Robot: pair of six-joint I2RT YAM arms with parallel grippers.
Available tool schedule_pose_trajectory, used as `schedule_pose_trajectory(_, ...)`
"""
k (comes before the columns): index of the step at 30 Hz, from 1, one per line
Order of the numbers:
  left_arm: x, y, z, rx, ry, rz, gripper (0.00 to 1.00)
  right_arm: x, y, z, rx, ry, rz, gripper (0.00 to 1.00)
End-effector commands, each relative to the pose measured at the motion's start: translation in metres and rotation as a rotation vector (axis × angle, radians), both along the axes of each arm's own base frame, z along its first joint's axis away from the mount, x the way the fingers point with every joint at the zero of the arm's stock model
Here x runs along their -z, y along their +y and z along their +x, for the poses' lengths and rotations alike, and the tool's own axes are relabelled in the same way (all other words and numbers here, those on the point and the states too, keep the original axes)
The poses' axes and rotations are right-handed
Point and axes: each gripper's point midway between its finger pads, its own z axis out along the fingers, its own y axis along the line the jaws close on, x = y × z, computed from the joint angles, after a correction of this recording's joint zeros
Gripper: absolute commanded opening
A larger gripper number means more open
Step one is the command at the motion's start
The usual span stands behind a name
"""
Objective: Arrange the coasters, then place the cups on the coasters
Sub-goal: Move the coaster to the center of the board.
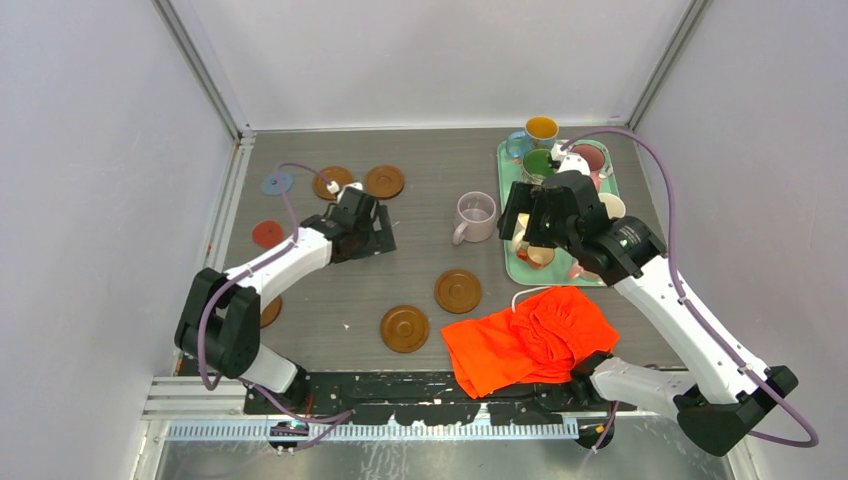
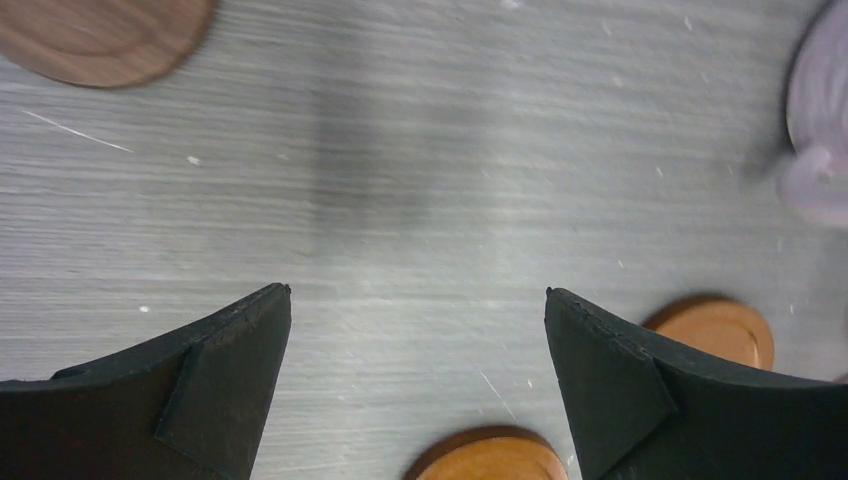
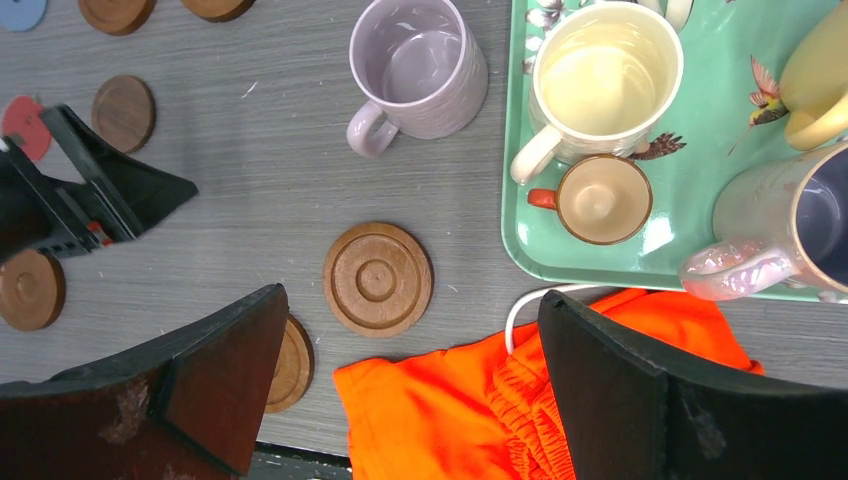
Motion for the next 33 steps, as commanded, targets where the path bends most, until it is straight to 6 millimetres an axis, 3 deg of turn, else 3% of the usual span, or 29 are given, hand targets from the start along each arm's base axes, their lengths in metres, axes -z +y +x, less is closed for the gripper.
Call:
schedule_pose_trajectory(1,-0.014,-0.025,-0.018,0.103,-0.030,0.040,1.00,-0.013,0.001,-0.001,0.009,-0.050,0.046,1.00)
schedule_pose_trajectory(8,-0.019,-0.080,-0.039,0.250,-0.056,0.051,1.00,-0.010,0.000,-0.001,0.015,-0.037,0.036,1.00)
schedule_pose_trajectory(18,-0.001,-0.146,-0.053,0.411,-0.059,0.138,1.00,-0.014,-0.012,-0.008,0.061,-0.051,0.036,1.00)
schedule_pose_trajectory(26,0.017,-0.171,-0.057,0.494,-0.052,0.217,1.00,-0.015,-0.029,-0.015,0.110,-0.074,0.017,1.00)
schedule_pose_trajectory(33,0.034,-0.170,-0.058,0.506,-0.038,0.299,1.00,-0.017,-0.035,-0.019,0.126,-0.083,0.010,1.00)
